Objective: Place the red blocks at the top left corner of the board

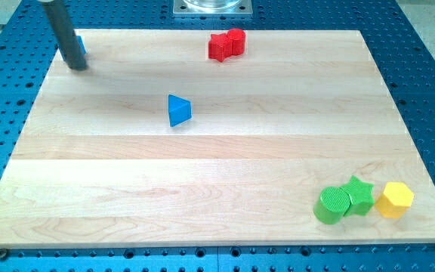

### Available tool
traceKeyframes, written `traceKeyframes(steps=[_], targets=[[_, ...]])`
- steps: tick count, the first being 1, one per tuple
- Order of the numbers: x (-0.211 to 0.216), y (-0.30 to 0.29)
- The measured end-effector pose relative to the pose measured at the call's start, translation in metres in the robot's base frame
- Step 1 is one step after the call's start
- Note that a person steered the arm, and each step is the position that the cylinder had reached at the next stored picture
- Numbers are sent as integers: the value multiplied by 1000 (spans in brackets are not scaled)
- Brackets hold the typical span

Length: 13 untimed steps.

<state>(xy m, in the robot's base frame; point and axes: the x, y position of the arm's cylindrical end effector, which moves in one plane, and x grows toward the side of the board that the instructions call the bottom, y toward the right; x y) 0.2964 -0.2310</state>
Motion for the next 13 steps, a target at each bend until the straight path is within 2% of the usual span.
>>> traceKeyframes(steps=[1,2,3,4,5,6,7,8,9,10,11,12,13], targets=[[20,127],[22,267],[-34,325],[-78,312],[-69,253],[-29,151],[-7,141],[28,155],[19,66],[-15,-4],[5,48],[1,121],[45,143]])
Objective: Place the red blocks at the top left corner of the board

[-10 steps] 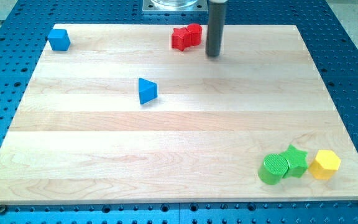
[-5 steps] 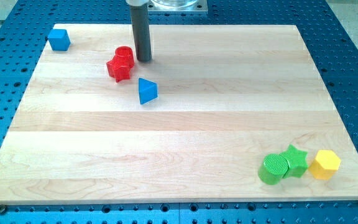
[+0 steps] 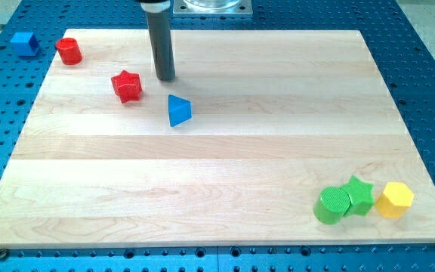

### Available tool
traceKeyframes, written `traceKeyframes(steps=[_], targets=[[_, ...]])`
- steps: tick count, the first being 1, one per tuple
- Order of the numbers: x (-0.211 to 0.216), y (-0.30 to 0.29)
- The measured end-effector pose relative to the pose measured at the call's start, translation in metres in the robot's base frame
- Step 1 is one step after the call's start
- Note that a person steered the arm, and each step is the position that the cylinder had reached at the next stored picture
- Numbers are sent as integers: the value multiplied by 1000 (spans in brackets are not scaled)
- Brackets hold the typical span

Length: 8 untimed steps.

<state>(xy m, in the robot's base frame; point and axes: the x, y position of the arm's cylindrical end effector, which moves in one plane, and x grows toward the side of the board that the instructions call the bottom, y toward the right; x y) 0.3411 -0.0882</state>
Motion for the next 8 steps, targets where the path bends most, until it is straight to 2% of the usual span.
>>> traceKeyframes(steps=[2,3,4,5,6,7,8], targets=[[29,-101],[89,-92],[46,-135],[-9,-142],[-4,-86],[0,41],[90,77]])
